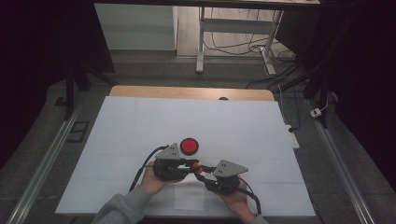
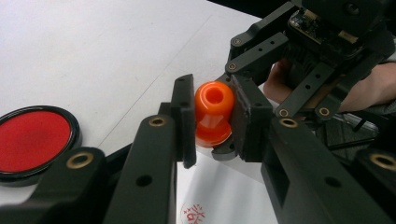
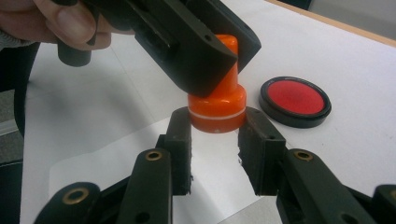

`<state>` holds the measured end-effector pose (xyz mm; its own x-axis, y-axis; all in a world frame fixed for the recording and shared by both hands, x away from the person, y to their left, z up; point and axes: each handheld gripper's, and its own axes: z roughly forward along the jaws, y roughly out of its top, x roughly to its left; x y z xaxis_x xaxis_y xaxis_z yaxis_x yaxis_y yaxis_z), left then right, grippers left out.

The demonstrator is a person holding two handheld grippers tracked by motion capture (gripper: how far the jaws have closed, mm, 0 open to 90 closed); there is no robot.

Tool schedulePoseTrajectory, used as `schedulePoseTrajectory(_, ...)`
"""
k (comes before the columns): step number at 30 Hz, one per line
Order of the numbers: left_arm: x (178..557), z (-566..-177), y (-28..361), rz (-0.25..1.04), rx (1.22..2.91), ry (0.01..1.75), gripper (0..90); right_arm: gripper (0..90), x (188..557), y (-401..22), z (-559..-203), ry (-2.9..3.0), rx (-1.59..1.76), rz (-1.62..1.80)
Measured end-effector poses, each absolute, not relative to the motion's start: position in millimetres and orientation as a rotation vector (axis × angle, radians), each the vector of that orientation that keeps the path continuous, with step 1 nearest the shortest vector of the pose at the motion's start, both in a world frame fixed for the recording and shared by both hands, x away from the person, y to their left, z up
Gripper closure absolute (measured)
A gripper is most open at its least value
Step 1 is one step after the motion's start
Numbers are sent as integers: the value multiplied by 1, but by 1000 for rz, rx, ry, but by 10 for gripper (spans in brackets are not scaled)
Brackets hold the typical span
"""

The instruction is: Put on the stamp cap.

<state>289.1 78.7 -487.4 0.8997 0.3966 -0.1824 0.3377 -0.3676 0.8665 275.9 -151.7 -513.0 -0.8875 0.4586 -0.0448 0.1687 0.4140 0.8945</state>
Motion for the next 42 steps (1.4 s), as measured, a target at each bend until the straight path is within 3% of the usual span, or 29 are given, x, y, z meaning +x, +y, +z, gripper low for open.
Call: schedulePoseTrajectory(42,282,-498,72,128,1975,572,726,642,278,-152,-517,2436,577,1413)
